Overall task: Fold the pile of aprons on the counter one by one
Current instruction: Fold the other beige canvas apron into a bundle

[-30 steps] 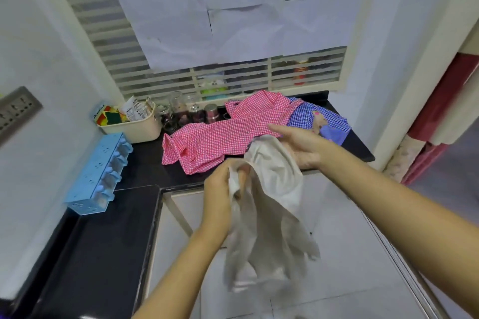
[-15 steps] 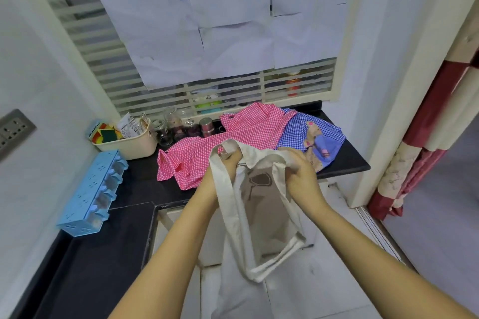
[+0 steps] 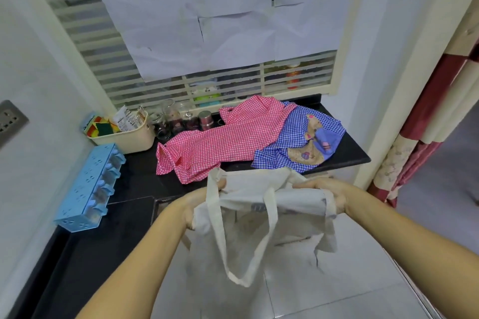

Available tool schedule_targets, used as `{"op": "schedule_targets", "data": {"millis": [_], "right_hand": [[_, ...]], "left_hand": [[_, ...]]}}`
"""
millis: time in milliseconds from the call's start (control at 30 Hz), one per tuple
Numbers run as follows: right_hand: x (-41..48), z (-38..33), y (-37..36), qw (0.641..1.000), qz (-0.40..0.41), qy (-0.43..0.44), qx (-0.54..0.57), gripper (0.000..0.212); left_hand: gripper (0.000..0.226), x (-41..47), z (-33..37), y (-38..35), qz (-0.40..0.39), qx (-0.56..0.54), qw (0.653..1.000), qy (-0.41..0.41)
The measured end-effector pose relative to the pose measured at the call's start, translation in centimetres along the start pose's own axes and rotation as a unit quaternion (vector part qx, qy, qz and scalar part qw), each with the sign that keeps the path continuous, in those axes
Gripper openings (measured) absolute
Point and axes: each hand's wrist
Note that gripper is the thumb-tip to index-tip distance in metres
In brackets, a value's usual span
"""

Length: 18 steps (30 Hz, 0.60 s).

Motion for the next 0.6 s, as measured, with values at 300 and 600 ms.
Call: {"op": "schedule_targets", "data": {"millis": [300, 600], "right_hand": [[0.0, 1.4, -1.1, 0.894, 0.249, 0.277, -0.249, 0.015], [-2.2, -5.8, -1.0, 0.88, 0.331, 0.326, -0.095, 0.063]], "left_hand": [[0.032, 2.3, -1.6, -0.2, 0.098, 0.262, 0.893, -0.352], [0.029, 2.6, 3.1, -3.6, 0.025, -0.005, 0.917, -0.397]]}}
Point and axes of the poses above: each hand's wrist, its own x-axis towards the middle knuckle, its own y-axis out of the back of the hand, z = x × y, and after that the axes turned 10 degrees about -x, right-handed
